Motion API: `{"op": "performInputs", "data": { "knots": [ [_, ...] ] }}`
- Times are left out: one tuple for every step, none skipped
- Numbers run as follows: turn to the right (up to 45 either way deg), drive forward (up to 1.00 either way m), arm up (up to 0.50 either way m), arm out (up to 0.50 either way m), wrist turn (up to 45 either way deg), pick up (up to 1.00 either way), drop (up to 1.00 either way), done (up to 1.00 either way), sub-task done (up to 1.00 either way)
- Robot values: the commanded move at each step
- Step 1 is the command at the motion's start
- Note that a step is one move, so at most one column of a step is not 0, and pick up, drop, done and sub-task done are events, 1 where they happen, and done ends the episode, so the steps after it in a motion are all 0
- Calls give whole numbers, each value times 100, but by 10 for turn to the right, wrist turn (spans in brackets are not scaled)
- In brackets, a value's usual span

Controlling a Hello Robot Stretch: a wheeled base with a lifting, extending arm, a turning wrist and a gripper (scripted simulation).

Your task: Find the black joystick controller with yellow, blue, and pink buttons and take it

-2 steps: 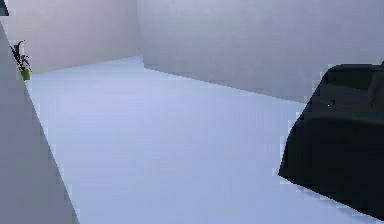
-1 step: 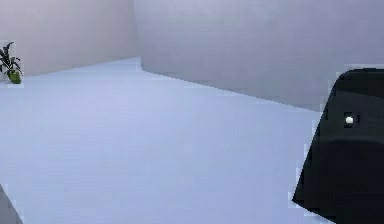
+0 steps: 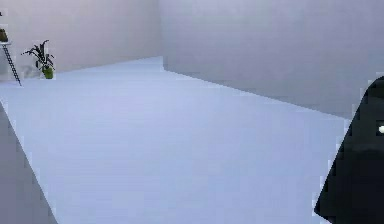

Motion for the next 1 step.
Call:
{"op": "performInputs", "data": {
  "knots": [
    [0, 100, 0, 0, 0, 0, 0, 0, 0]
  ]
}}
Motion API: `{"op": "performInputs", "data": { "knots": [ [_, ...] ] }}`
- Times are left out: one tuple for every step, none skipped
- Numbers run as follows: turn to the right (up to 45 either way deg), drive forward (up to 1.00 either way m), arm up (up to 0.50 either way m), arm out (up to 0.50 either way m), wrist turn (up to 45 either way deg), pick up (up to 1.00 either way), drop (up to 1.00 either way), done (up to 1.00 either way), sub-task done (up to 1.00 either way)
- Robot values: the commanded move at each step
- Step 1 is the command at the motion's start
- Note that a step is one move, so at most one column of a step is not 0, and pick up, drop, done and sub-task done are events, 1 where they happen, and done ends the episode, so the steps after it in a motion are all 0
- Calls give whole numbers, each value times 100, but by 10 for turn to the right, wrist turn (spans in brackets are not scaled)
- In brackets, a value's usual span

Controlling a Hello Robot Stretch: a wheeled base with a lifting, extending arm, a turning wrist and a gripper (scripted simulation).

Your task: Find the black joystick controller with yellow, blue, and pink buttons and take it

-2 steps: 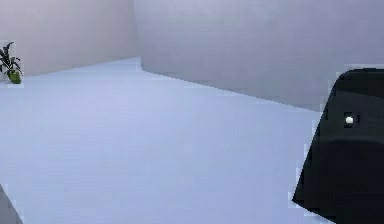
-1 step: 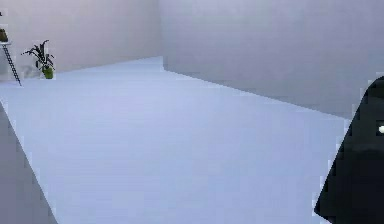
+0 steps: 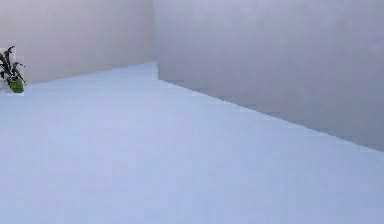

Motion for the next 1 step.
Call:
{"op": "performInputs", "data": {
  "knots": [
    [-150, 0, 0, 0, 0, 0, 0, 0, 0]
  ]
}}
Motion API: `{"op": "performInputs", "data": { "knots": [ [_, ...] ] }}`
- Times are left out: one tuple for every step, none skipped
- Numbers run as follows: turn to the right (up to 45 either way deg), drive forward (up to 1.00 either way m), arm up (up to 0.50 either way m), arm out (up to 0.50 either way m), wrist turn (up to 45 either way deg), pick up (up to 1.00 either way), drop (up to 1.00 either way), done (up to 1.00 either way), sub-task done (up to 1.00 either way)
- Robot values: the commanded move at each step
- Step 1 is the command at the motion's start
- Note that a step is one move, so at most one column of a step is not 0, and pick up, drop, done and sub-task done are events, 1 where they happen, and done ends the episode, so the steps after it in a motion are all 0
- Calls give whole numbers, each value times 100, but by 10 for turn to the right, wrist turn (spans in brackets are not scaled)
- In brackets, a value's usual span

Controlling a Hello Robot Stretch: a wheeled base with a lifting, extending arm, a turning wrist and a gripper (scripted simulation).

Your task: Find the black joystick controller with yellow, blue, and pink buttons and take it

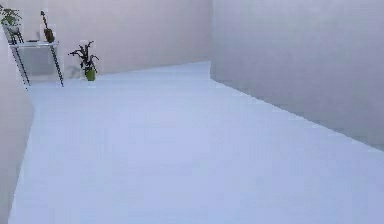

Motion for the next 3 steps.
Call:
{"op": "performInputs", "data": {
  "knots": [
    [0, 100, 0, 0, 0, 0, 0, 0, 0],
    [-30, 0, 0, 0, 0, 0, 0, 0, 0],
    [0, 100, 0, 0, 0, 0, 0, 0, 0]
  ]
}}
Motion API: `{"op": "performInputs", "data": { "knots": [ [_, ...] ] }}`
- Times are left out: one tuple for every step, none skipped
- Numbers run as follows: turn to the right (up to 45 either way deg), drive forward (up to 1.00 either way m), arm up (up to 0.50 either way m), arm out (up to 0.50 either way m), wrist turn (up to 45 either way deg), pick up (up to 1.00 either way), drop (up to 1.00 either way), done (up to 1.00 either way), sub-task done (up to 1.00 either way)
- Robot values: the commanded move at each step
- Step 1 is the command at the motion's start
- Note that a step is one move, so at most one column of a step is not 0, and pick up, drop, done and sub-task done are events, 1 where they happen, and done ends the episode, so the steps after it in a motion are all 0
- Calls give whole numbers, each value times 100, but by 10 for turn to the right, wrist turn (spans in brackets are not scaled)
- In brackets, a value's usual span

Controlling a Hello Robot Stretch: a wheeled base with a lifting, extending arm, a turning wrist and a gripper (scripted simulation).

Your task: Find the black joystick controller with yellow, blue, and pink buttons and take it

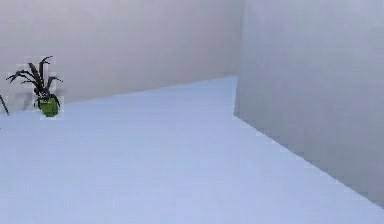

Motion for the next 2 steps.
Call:
{"op": "performInputs", "data": {
  "knots": [
    [0, 100, 0, 0, 0, 0, 0, 0, 0],
    [0, 100, 0, 0, 0, 0, 0, 0, 0]
  ]
}}
